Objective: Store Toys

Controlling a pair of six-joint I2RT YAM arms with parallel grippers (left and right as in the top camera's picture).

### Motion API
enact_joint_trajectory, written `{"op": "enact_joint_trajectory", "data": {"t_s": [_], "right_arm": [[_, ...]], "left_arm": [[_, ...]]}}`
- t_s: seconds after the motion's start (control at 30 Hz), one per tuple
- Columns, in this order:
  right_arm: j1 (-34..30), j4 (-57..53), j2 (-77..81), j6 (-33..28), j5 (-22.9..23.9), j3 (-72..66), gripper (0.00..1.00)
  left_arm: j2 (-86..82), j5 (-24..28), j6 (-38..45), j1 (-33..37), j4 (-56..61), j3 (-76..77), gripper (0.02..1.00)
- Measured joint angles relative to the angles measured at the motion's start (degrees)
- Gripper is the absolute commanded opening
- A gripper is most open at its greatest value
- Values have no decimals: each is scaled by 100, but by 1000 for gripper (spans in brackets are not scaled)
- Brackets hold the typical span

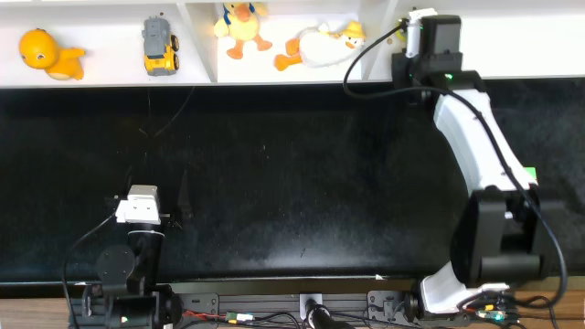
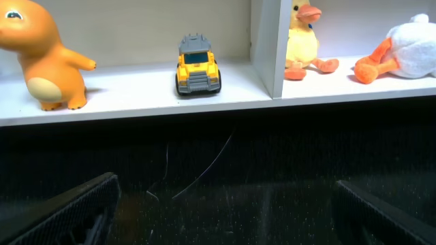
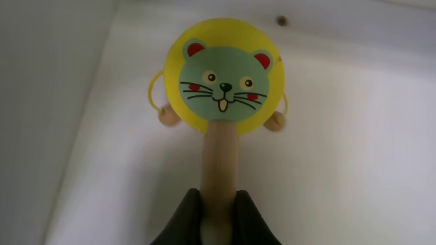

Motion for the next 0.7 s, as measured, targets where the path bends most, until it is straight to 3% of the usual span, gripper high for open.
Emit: {"op": "enact_joint_trajectory", "data": {"t_s": [0.2, 0.4, 0.53, 0.57, 0.7], "right_arm": [[109, -42, 299, 4, -105, 138, 82], [107, -63, 306, 15, -83, 166, 557], [109, -70, 306, 70, -87, 192, 947], [105, -96, 306, 133, -24, 203, 996], [33, -424, 262, 195, 116, 284, 996]], "left_arm": [[0, 0, 0, 0, 0, 0, 998], [0, 0, 0, 0, 0, 0, 998], [0, 0, 0, 0, 0, 0, 996], [0, 0, 0, 0, 0, 0, 998], [0, 0, 0, 0, 0, 0, 998]]}}
